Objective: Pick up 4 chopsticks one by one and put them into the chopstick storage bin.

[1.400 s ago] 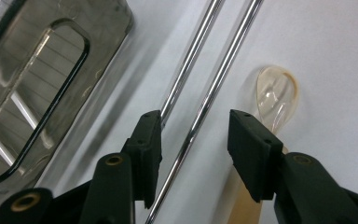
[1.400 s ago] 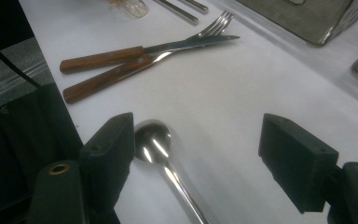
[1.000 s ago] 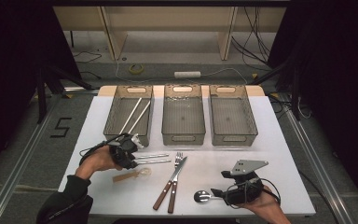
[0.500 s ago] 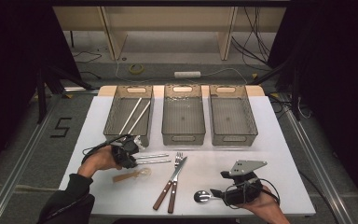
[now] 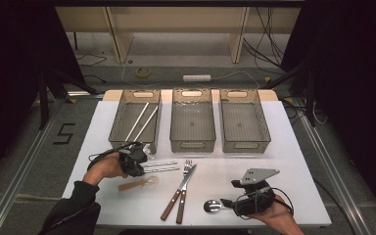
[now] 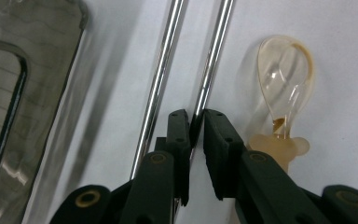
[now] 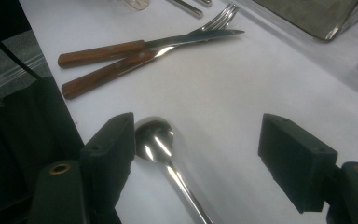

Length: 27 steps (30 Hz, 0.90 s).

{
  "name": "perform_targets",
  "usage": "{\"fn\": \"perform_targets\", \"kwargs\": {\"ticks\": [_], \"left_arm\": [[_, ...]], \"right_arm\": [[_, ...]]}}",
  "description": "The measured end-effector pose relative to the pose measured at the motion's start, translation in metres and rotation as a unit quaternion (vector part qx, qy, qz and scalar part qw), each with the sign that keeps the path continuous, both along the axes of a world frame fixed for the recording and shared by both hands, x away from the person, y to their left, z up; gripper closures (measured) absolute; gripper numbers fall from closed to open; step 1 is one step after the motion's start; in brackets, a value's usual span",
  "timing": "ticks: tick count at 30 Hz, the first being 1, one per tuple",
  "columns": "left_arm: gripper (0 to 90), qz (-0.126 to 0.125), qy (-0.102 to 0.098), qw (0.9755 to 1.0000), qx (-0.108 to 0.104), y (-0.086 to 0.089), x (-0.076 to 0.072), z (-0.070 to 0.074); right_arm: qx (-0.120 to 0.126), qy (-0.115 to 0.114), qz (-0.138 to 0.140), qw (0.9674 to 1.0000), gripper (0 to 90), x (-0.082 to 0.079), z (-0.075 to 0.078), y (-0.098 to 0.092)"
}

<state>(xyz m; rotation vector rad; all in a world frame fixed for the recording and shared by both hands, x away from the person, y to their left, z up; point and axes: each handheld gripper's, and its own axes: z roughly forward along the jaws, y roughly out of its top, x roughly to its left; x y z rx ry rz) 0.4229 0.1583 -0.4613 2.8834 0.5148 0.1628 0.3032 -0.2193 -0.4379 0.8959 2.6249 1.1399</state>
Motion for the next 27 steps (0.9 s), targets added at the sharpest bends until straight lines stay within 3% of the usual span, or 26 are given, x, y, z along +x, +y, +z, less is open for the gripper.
{"fn": "perform_targets", "kwargs": {"ticks": [11,27], "left_arm": [[83.6,-0.034,-0.007,0.9994,-0.001,0.0007,-0.0021,-0.0005],[85.4,-0.035,-0.005,0.9994,-0.007,0.003,-0.0013,-0.0001]], "right_arm": [[-0.002,0.002,0.0,1.0,28.4,0.0001,-0.0007,0.0006],[-0.003,0.004,0.0,1.0,28.7,-0.0003,-0.0009,0.0007]]}}
